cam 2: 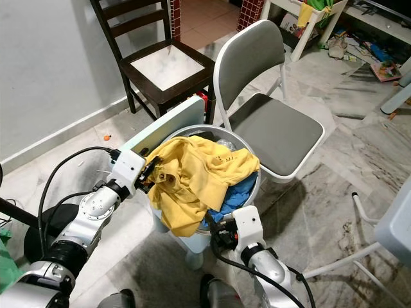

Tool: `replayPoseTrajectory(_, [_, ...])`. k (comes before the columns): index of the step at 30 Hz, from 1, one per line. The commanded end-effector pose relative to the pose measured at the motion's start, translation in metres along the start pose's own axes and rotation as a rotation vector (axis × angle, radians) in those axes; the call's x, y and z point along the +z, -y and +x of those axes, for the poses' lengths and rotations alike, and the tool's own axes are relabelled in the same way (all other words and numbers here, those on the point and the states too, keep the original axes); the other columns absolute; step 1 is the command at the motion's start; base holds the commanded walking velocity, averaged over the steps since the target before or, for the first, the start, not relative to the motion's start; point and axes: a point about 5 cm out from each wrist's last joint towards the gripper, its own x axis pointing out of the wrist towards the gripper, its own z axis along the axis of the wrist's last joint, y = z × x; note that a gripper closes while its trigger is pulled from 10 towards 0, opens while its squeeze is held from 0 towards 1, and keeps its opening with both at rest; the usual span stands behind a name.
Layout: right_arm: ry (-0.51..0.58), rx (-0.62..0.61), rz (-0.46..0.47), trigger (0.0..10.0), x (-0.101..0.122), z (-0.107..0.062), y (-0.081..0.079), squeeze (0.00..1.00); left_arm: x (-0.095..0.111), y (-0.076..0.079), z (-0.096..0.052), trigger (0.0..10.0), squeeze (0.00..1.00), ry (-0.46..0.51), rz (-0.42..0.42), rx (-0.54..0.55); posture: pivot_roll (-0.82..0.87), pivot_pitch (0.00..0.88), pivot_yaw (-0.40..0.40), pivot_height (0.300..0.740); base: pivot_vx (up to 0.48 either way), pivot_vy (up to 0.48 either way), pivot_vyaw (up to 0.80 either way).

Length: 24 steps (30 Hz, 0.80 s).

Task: Hang hanger

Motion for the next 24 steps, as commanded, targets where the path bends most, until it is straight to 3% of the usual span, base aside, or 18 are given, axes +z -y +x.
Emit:
replayPoseTrajectory(1, [-0.016,-0.005,-0.003,10.0,-0.002,-0.005,0.002,0.14,0.000,-0.003,0.001,10.0,1.00,0.005,0.020,0.013,-0.15,0.262,-0.094,0.740,0.000,0.000,0.00])
replayPoseTrajectory(7, [-0.023,-0.009,-0.004,10.0,-0.001,-0.010,0.003,0.14,0.003,-0.007,0.005,10.0,1.00,0.014,0.001,0.013,-0.17,0.269,-0.097,0.740,0.000,0.000,0.00])
replayPoseTrajectory(14, [-0.030,-0.017,-0.006,10.0,-0.002,-0.011,0.003,0.15,0.033,0.001,0.013,10.0,1.00,0.191,-0.014,0.104,-0.16,0.268,-0.092,0.740,0.000,0.000,0.00])
replayPoseTrajectory(16, [-0.031,-0.016,-0.007,10.0,-0.002,-0.010,0.002,0.15,0.037,0.007,0.012,10.0,1.00,0.231,-0.055,0.101,-0.16,0.268,-0.092,0.740,0.000,0.000,0.00])
replayPoseTrajectory(19, [-0.032,-0.011,-0.009,10.0,-0.001,-0.009,0.000,0.15,0.033,0.021,0.012,10.0,1.00,0.210,-0.107,0.040,-0.16,0.268,-0.095,0.740,0.000,0.000,0.00])
replayPoseTrajectory(24, [-0.033,-0.003,-0.015,10.0,0.000,-0.009,0.001,0.15,0.006,0.038,0.007,10.0,1.00,0.059,-0.132,-0.069,-0.16,0.270,-0.101,0.740,0.000,0.000,0.00])
